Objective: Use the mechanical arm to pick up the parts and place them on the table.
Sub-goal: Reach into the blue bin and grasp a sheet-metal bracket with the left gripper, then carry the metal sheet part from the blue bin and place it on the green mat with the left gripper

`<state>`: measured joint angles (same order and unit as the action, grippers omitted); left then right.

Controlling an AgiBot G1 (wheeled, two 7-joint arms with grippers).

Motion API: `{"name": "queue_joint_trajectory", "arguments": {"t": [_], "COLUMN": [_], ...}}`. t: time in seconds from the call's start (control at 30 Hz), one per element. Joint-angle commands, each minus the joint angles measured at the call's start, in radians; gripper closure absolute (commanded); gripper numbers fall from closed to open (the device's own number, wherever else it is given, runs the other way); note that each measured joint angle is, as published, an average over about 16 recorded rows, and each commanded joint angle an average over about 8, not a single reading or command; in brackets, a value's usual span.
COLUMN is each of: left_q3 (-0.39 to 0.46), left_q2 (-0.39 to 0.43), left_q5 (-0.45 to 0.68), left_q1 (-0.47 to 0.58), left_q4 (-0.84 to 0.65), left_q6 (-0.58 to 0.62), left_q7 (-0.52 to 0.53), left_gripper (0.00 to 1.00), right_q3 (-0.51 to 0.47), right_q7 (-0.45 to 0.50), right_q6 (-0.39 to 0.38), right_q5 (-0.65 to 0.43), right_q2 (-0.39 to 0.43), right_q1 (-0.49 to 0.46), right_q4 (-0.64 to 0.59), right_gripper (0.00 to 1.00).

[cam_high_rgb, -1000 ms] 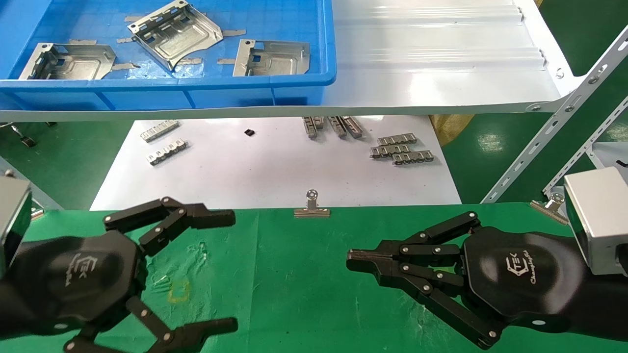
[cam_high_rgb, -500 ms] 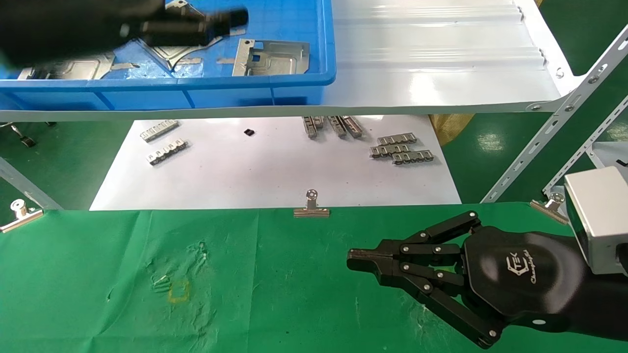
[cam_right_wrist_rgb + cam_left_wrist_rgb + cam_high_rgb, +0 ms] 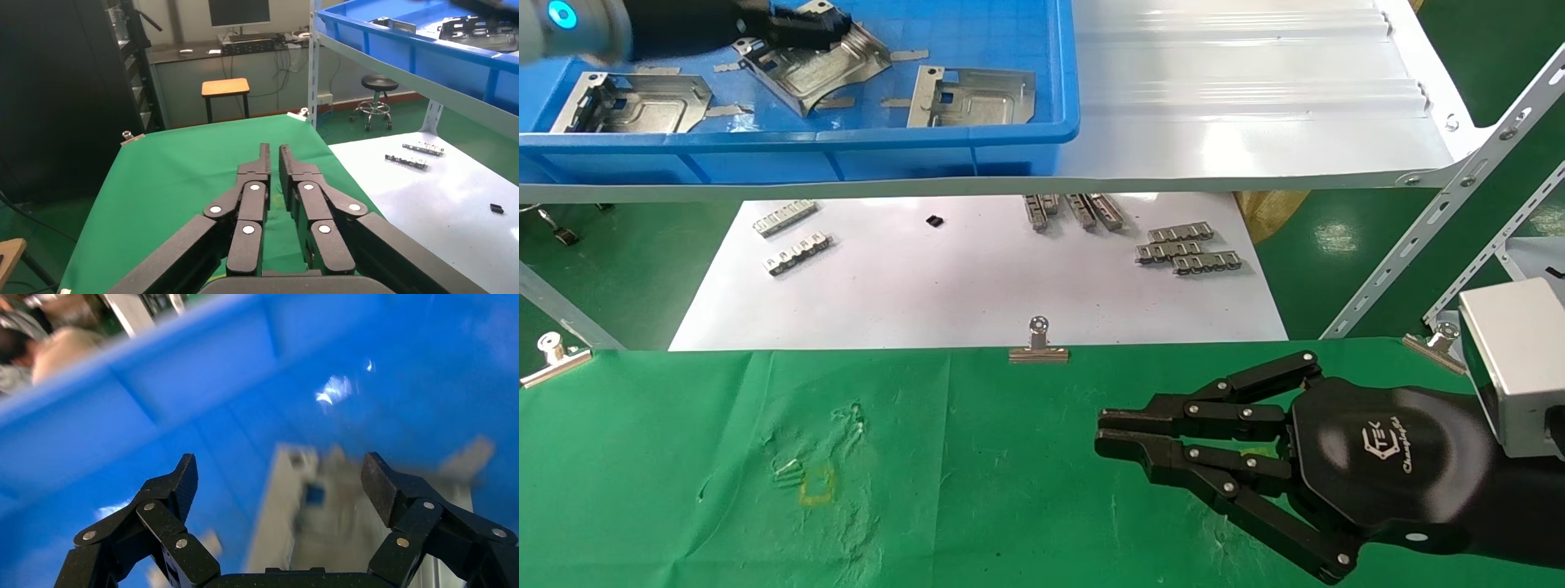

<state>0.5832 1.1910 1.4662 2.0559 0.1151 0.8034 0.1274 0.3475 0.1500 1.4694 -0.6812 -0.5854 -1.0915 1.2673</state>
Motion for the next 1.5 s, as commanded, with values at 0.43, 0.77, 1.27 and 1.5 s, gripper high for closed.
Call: {"name": "queue_joint_trajectory", "arguments": {"t": [0.43, 0.77, 1.27, 1.5], "left_q3": [0.032, 0.03, 0.003, -0.026], "left_q2": [0.0, -0.02, -0.055, -0.1], "left_q5": [0.046, 0.044, 0.003, -0.047], "left_q1": [0.067, 0.077, 0.105, 0.145], "left_q4": [-0.084, -0.1, -0.075, -0.029], "left_q6": [0.07, 0.056, 0.193, 0.446], "left_q7": [-0.01, -0.021, -0.06, -0.124], "left_gripper": [1.0, 1.0, 1.0, 1.0], "right_q3": [0.0, 0.0, 0.001, 0.001], "right_q7": [0.0, 0.0, 0.0, 0.0], "right_q6": [0.0, 0.0, 0.0, 0.0], "right_q5": [0.0, 0.0, 0.0, 0.0], "right_q2": [0.0, 0.0, 0.0, 0.0], "right_q1": [0.0, 0.0, 0.0, 0.0], "right_q4": [0.0, 0.0, 0.0, 0.0], "right_gripper": [0.0, 0.0, 0.0, 0.0]}}
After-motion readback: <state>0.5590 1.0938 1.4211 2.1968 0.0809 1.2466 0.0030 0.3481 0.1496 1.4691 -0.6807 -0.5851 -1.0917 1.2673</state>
